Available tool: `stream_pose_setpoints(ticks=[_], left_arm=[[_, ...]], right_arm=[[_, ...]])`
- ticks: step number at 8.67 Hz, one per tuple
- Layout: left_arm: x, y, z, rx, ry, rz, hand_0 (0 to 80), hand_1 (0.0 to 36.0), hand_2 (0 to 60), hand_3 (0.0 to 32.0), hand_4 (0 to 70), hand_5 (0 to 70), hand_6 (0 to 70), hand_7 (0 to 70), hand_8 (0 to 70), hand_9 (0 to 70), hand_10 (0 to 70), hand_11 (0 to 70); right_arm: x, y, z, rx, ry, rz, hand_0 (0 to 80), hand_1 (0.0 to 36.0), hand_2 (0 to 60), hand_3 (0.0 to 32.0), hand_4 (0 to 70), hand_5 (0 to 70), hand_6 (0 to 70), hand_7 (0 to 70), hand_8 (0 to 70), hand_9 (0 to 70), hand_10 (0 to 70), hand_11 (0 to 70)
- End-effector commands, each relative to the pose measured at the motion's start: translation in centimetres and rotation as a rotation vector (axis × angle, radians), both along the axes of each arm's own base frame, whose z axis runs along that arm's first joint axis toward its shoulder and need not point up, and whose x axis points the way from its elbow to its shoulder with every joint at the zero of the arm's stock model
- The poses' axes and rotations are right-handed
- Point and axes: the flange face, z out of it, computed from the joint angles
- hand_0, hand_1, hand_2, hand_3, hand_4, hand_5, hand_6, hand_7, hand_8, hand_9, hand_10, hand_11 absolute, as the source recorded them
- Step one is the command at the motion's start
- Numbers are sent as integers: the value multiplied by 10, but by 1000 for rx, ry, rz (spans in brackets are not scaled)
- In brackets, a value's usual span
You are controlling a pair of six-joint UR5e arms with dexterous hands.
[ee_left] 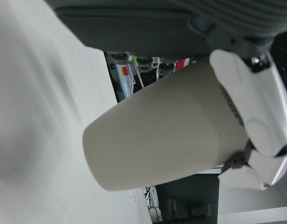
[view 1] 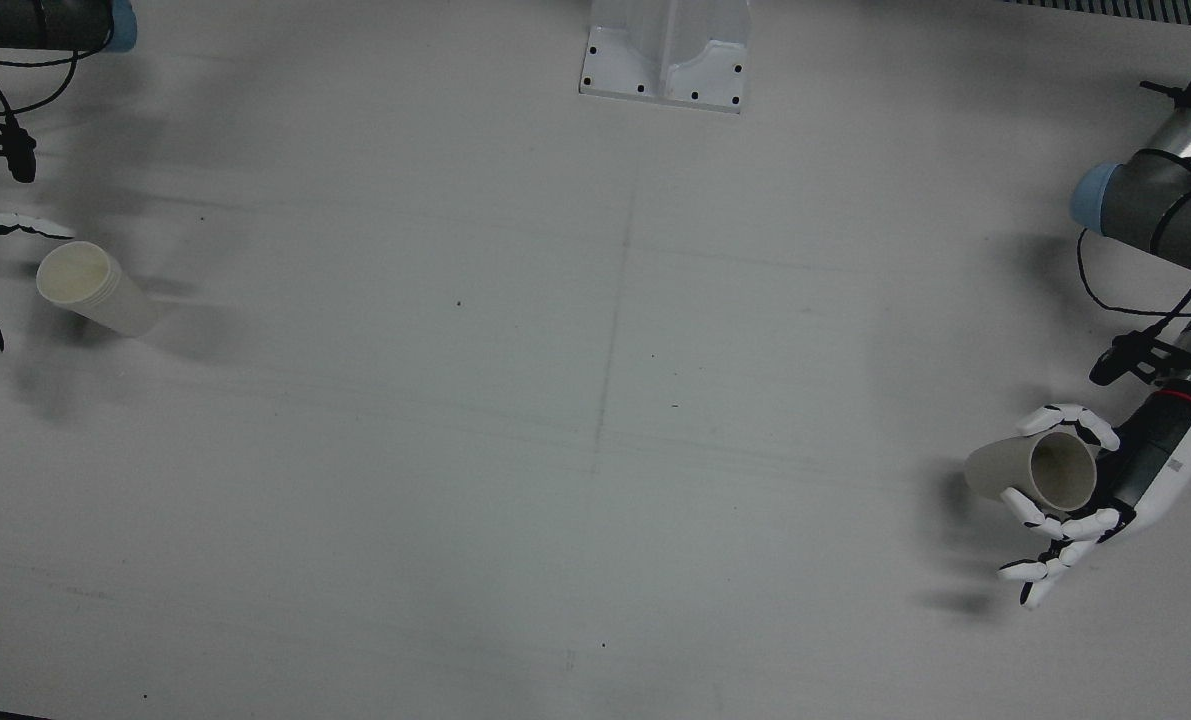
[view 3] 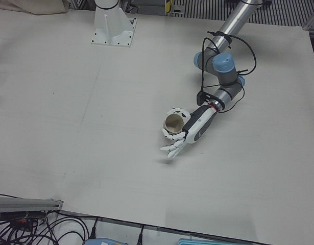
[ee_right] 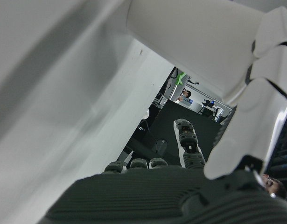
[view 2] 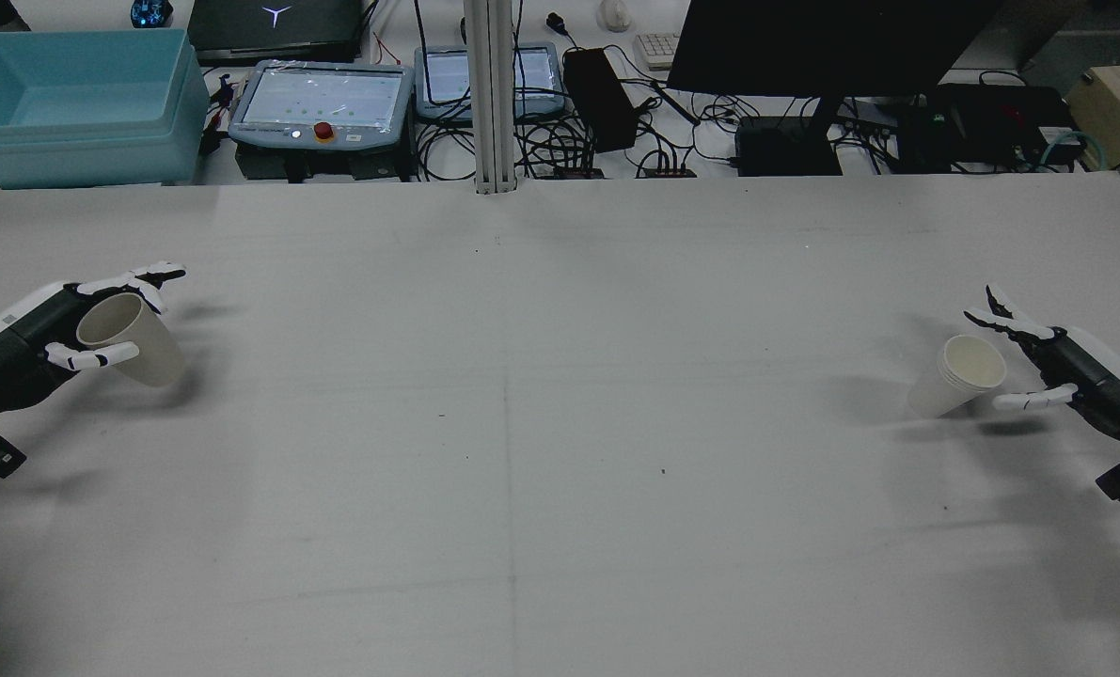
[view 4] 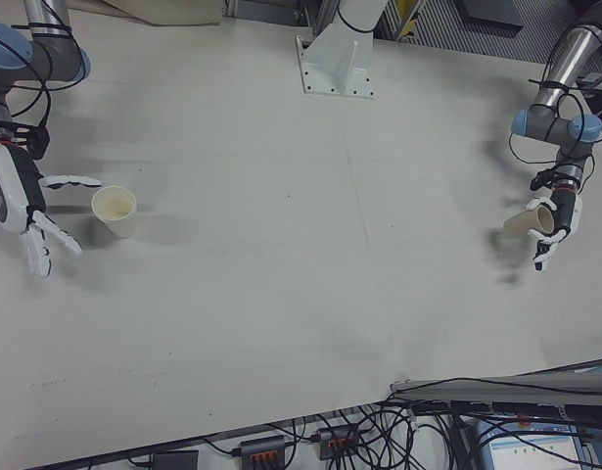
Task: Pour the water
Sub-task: 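Reach the right hand to the other white paper cup and grasp it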
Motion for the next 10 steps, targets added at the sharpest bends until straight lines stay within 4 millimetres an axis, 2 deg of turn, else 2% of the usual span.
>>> stream_pose_setpoints(ticks=[1, 2, 3, 4, 5, 6, 7, 8, 9, 10], left_arm=[[-5, 1, 3, -25, 24, -26, 397, 360, 600, 0, 391, 700, 81, 210, 25, 52, 3, 18], [-5, 1, 3, -28, 28, -28, 396, 360, 600, 0, 390, 700, 81, 210, 24, 51, 3, 18], [-4, 2, 3, -28, 27, -28, 394, 360, 600, 0, 387, 700, 80, 206, 24, 50, 3, 18], [-4, 1, 2, -27, 29, -27, 397, 360, 600, 0, 384, 700, 79, 204, 24, 49, 2, 17], [-6, 1, -1, -23, 34, -28, 405, 360, 600, 0, 383, 700, 79, 204, 23, 48, 1, 15], [-6, 2, -7, -23, 34, -28, 406, 360, 600, 0, 382, 700, 79, 203, 23, 48, 1, 16], [-8, 4, -11, -31, 22, -25, 406, 360, 600, 0, 383, 700, 80, 205, 24, 49, 0, 13], [-7, 6, -29, -32, 15, -19, 404, 360, 600, 0, 385, 700, 82, 206, 26, 51, 0, 15], [-4, 6, -63, -24, 17, -12, 405, 360, 600, 0, 394, 700, 91, 216, 30, 58, 1, 16], [1, 3, -104, -22, 16, -3, 419, 360, 600, 0, 411, 700, 100, 227, 37, 64, 4, 22]], right_arm=[[-52, -6, -15, 44, 39, -70, 465, 152, 137, 0, 42, 0, 4, 0, 0, 0, 0, 0], [-66, -5, -27, 68, 38, -90, 471, 163, 150, 0, 60, 0, 10, 0, 0, 0, 0, 0], [-78, -7, -43, 100, 36, -98, 489, 193, 227, 0, 175, 128, 71, 86, 4, 5, 9, 25], [-87, -5, -48, 99, 21, -85, 520, 220, 337, 0, 309, 545, 214, 352, 79, 134, 159, 247], [-94, -2, -49, 89, 4, -65, 534, 230, 436, 0, 335, 700, 341, 543, 319, 465, 381, 550], [-100, 1, -50, 84, -3, -62, 541, 268, 600, 0, 328, 700, 450, 682, 505, 700, 572, 700], [-104, 0, -57, 83, -37, -48, 544, 281, 600, 0, 327, 700, 472, 700, 530, 700, 608, 700], [-100, -5, -89, 100, -104, -11, 539, 268, 600, 0, 364, 700, 487, 700, 533, 700, 591, 700], [-76, -10, -155, 107, -162, 54, 536, 265, 600, 0, 458, 700, 540, 700, 579, 700, 608, 700], [-47, -22, -215, 54, -181, 99, 533, 266, 600, 0, 479, 700, 559, 700, 595, 700, 640, 700]])
